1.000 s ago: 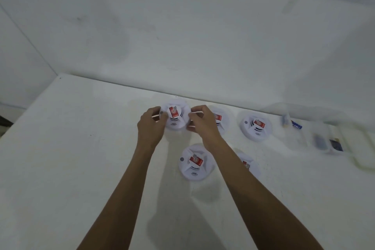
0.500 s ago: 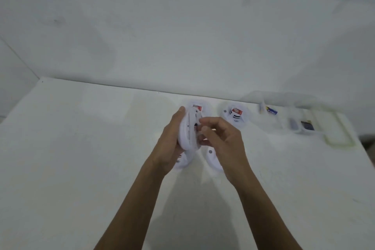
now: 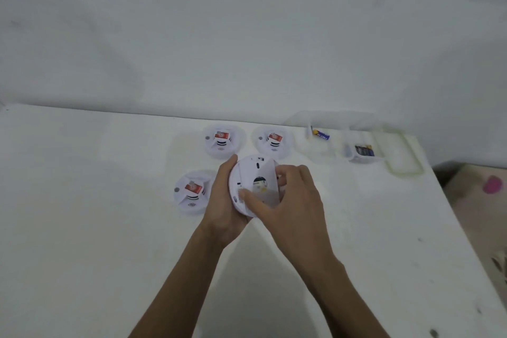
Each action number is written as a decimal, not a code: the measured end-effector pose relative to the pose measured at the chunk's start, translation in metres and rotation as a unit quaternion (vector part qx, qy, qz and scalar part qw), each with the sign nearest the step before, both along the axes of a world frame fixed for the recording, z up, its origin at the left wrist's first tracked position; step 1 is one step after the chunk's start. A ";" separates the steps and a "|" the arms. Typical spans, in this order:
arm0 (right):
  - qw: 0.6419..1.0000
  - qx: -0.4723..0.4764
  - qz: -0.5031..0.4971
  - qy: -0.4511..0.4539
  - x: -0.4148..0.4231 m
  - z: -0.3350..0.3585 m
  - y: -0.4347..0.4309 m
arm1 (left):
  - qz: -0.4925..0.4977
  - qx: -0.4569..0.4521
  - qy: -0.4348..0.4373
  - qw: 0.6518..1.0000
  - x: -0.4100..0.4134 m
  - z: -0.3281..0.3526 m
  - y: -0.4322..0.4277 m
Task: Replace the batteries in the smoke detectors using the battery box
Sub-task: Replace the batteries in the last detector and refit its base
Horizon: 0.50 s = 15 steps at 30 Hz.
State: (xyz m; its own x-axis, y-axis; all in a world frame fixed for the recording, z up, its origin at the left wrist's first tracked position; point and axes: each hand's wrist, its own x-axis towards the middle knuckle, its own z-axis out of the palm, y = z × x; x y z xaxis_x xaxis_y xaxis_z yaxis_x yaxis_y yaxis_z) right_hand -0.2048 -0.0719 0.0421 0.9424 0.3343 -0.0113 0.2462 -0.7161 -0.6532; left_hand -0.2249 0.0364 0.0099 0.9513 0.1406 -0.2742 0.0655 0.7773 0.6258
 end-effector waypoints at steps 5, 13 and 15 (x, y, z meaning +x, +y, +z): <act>1.000 -0.020 -0.001 0.010 0.003 0.004 -0.022 | 0.010 0.021 -0.003 1.000 0.004 0.003 -0.028; 0.999 0.009 0.031 0.030 0.012 -0.003 -0.055 | 0.005 0.088 0.004 0.996 0.006 0.006 -0.062; 0.998 0.034 0.025 0.040 0.015 -0.005 -0.062 | 0.021 0.096 0.017 0.995 0.008 -0.003 -0.065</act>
State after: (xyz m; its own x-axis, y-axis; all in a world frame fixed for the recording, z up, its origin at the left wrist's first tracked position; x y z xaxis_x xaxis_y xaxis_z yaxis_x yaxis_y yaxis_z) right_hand -0.1899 -0.1344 0.0368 0.9215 0.3834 -0.0612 0.2262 -0.6581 -0.7182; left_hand -0.2168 -0.0286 0.0069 0.9344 0.2322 -0.2701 0.0591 0.6467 0.7605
